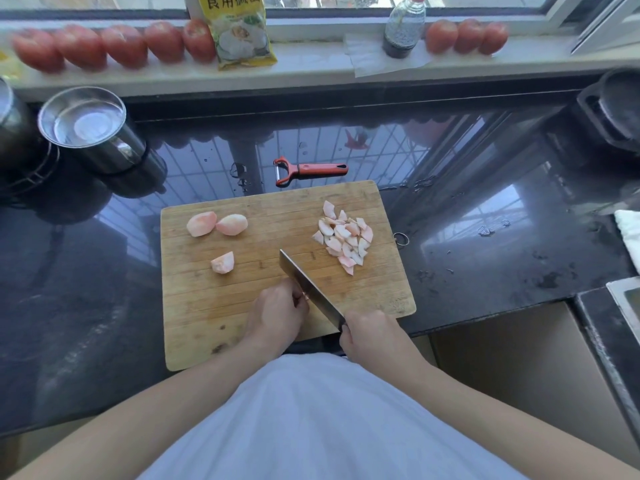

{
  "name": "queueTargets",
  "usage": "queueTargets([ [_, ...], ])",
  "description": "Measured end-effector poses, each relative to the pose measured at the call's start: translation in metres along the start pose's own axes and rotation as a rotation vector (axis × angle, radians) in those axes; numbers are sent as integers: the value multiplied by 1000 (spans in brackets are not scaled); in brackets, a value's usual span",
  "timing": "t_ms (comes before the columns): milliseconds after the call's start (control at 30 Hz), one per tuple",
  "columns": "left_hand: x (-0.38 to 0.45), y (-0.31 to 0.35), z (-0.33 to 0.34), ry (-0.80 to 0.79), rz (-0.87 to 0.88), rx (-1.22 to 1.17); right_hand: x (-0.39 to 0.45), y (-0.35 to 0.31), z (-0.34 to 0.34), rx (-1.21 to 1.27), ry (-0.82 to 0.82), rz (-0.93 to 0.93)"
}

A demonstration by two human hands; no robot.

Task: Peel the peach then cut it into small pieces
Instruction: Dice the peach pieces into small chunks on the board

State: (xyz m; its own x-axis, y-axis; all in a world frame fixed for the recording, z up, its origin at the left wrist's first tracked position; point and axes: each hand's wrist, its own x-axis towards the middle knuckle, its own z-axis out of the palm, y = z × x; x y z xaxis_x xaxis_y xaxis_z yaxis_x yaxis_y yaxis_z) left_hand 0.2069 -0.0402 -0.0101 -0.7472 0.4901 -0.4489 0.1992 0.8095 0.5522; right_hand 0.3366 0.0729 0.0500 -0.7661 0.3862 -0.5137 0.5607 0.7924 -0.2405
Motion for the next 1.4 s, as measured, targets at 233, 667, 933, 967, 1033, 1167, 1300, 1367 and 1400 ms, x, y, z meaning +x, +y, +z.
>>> queueTargets([
  [233, 1, -2, 2, 15, 35, -6, 25, -16, 6, 23, 56, -32],
  [667, -5, -5, -1, 10, -40, -40, -2, -3, -4, 100, 84, -37],
  [933, -8, 0, -3, 13, -44, -20, -3, -7, -4, 62, -17, 12],
  [967, -8, 1, -3, 13, -45, -23, -3, -7, -4, 66, -21, 15],
  [1033, -8, 2, -4, 16, -46, -23, -3, -7, -4, 68, -24, 20],
  [1167, -9, 4, -5, 24, -40, -24, -3, -7, -4, 83, -40, 28],
  [1300, -10, 3, -6, 19, -40, -24, -7, -2, -4, 58, -68, 44],
  [1367, -9, 1, -6, 18, -35, -34, -11, 2, -3, 42, -105, 78],
  [1400, -8, 1, -5, 17, -33, -39, -13, 4, -3, 42, -105, 87],
])
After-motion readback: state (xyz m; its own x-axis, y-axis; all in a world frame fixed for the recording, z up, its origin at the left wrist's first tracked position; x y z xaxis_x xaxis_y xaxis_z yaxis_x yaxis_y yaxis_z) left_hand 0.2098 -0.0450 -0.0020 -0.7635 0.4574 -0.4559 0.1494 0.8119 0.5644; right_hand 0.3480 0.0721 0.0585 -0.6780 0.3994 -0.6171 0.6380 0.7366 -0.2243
